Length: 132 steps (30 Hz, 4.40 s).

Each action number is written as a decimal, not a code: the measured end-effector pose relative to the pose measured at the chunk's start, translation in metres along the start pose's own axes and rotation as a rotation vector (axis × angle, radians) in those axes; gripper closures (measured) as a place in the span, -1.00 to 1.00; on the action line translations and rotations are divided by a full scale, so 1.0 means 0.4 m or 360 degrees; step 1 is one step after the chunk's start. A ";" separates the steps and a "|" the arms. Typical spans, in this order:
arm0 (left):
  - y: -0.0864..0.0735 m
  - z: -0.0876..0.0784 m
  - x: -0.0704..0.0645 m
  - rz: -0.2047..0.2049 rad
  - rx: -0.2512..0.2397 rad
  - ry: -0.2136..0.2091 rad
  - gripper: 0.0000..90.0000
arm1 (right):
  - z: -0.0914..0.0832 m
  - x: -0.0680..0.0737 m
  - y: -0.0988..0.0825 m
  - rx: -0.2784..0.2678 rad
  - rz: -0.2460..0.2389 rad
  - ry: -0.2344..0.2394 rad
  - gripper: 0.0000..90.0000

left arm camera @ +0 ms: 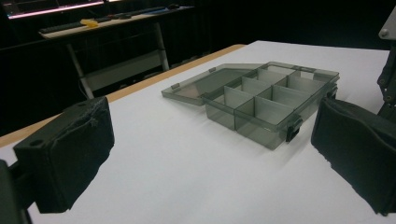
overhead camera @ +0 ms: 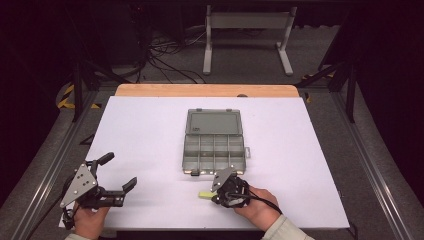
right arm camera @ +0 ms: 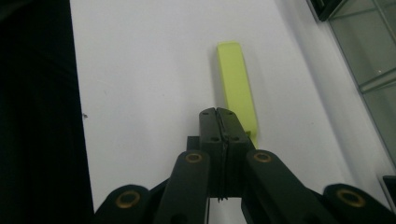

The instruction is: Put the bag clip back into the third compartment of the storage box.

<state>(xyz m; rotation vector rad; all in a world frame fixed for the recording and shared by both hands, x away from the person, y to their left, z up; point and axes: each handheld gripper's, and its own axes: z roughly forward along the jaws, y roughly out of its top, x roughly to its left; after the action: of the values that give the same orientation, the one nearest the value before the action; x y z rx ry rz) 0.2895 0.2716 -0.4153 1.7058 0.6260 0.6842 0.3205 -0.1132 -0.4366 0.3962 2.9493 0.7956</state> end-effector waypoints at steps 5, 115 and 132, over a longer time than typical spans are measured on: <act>0.000 0.000 0.000 0.0004 0.0000 0.0002 -1.00 | -0.026 0.005 0.011 -0.0058 -0.0011 0.0022 0.99; 0.000 -0.003 0.002 0.0005 -0.0013 0.0024 -1.00 | -0.175 -0.059 0.138 -0.0308 -0.0087 -0.0108 0.74; -0.001 -0.003 0.003 -0.0003 -0.0013 0.0025 -1.00 | -0.213 -0.144 0.155 -0.0363 0.0052 -0.0256 0.74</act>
<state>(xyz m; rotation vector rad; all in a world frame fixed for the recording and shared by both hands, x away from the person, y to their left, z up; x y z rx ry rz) 0.2893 0.2732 -0.4153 1.6934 0.6346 0.6987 0.3798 -0.1179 -0.3322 0.4683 2.6739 1.0373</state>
